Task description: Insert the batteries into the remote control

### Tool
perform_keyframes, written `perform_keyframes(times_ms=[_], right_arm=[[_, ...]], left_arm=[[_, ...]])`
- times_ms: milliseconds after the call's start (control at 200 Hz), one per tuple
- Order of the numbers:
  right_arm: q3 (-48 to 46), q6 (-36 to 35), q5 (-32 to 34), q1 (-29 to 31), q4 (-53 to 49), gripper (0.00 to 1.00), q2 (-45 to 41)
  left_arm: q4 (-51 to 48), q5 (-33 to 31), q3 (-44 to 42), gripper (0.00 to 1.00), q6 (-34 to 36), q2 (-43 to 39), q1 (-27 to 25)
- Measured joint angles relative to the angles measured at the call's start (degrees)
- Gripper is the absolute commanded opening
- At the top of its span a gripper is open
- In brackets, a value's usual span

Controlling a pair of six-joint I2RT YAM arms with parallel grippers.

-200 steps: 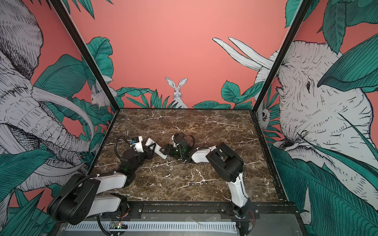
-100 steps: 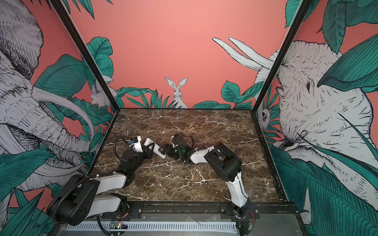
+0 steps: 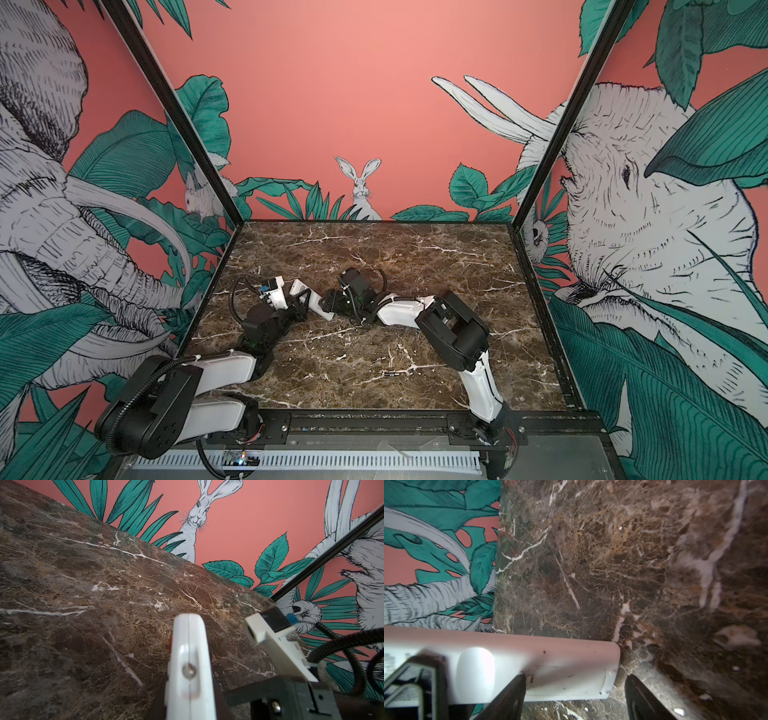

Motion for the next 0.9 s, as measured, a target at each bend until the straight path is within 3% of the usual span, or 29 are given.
perform_keyframes(times_ms=[540,900], right_arm=[[8.48,-11.58,8.20,2.03,-16.00,0.61,-0.02],[10.71,-16.59,11.87,2.84,-21.16,0.60,-0.33]], left_arm=[[-1.14,-0.28,0.83,0.00,4.17,-0.59,-1.84],[-3.58,-1.88,2.16,0.00,7.67,-1.20,-4.00]])
